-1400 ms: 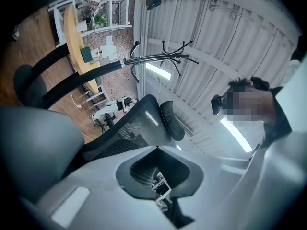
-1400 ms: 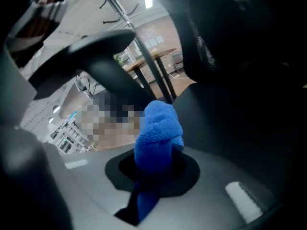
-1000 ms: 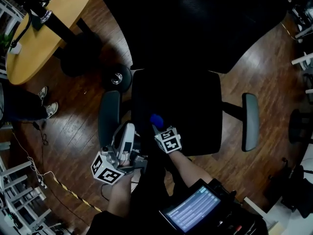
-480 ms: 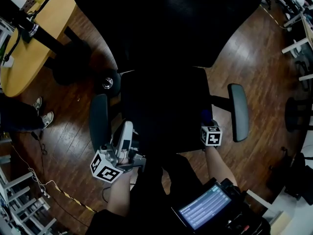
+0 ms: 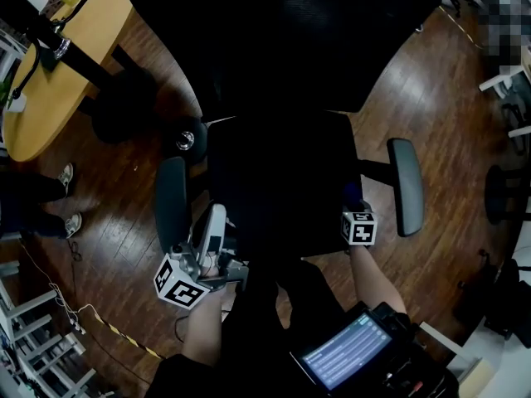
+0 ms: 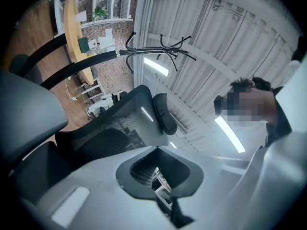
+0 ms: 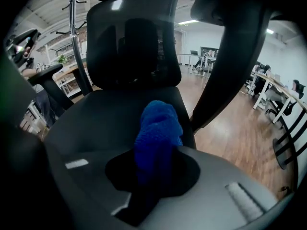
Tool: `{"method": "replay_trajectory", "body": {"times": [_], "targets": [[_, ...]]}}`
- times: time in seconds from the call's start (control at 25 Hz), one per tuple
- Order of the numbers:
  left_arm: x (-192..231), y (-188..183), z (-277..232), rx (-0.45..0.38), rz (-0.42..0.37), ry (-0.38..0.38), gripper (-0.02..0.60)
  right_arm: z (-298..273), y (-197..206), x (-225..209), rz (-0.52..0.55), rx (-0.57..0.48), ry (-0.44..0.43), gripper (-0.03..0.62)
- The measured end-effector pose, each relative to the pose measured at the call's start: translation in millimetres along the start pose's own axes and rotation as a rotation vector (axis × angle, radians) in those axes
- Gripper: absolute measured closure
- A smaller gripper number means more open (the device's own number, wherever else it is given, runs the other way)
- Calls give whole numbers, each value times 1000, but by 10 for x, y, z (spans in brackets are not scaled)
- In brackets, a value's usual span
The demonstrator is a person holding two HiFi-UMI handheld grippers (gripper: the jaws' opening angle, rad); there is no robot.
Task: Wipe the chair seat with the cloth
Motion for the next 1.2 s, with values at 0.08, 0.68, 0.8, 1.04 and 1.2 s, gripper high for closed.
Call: {"method": "replay_trajectory", "body": {"times": [0.08, 0.68, 0.8, 1.04, 1.2], "targets": [[-21, -31, 13, -6, -4, 2, 589, 39, -45, 110, -7, -7, -19, 545], [-11, -224, 214, -37, -28, -33, 589, 665, 512, 3512, 188, 61, -692, 545], [23, -228, 245, -35, -28, -38, 589, 624, 542, 3493, 216, 30, -727, 546], [79, -191, 174, -27, -18, -23, 589, 450, 559, 2915, 186, 56, -627, 546], [96, -143, 86, -18, -3, -4, 589, 312, 613, 2096, 158, 69, -505, 546]]}}
Point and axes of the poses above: the fingertips, and each gripper's own axes: z backward along the fingers, x to its left, y out of its underside, the point moved 6 cm from there along z, backward along the fingers, and after that the axes turned 10 degrees about y, right-handed, at the moved point
